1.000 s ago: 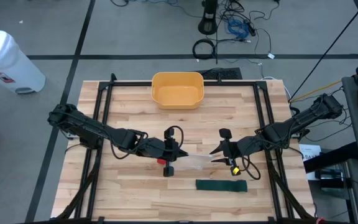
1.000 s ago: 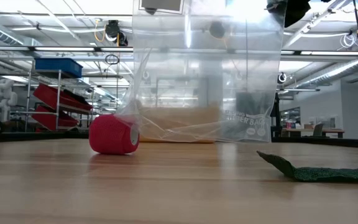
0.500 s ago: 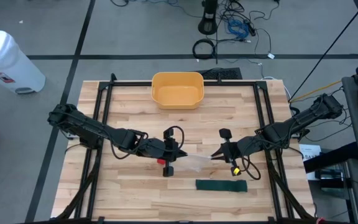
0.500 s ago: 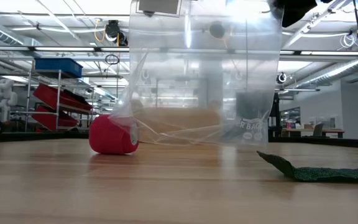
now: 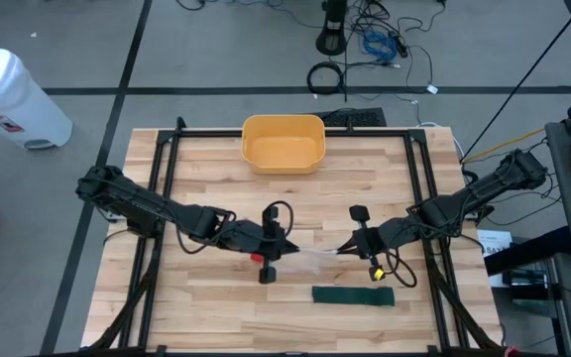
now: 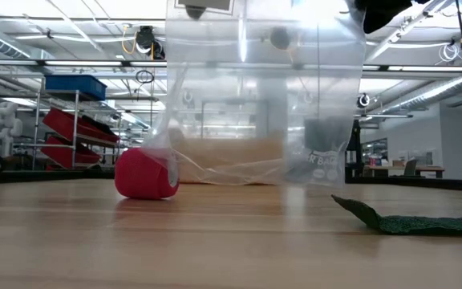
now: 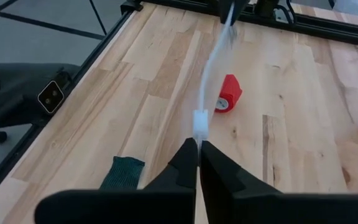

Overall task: Roll bandage
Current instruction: Open the transparent zip bag

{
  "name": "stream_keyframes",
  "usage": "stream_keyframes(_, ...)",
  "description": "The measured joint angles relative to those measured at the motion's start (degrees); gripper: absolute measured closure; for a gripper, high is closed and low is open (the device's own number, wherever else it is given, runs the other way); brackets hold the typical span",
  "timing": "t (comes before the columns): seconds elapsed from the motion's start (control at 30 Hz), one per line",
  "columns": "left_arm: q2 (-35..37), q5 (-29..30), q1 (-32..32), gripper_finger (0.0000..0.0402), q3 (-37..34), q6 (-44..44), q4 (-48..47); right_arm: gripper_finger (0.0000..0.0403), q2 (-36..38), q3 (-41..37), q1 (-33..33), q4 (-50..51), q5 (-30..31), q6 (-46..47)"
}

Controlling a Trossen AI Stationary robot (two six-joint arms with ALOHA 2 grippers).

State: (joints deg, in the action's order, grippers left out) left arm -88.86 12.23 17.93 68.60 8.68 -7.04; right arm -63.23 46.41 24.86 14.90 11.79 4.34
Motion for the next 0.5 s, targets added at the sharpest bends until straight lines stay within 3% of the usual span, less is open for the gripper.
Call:
stream_keyframes(0.17, 0.0, 0.1, 1.4, 0.0312, 0.0, -0.6, 3.9, 0.0403, 0.0, 0.0, 0.0, 0.0, 0.0, -0.1)
stream_keyframes(0.33, 0.0, 4.3, 2.5, 0.0230, 0.0, -5.2, 9.3, 0.0403, 0.0, 0.0, 0.0, 0.0, 0.0, -0.1)
stream_keyframes(0.5, -2.0, 6.2, 2.1, 0.0195, 0.0, -6.6, 16.4, 0.0403, 0.0, 0.0, 0.0, 0.0, 0.1, 0.2)
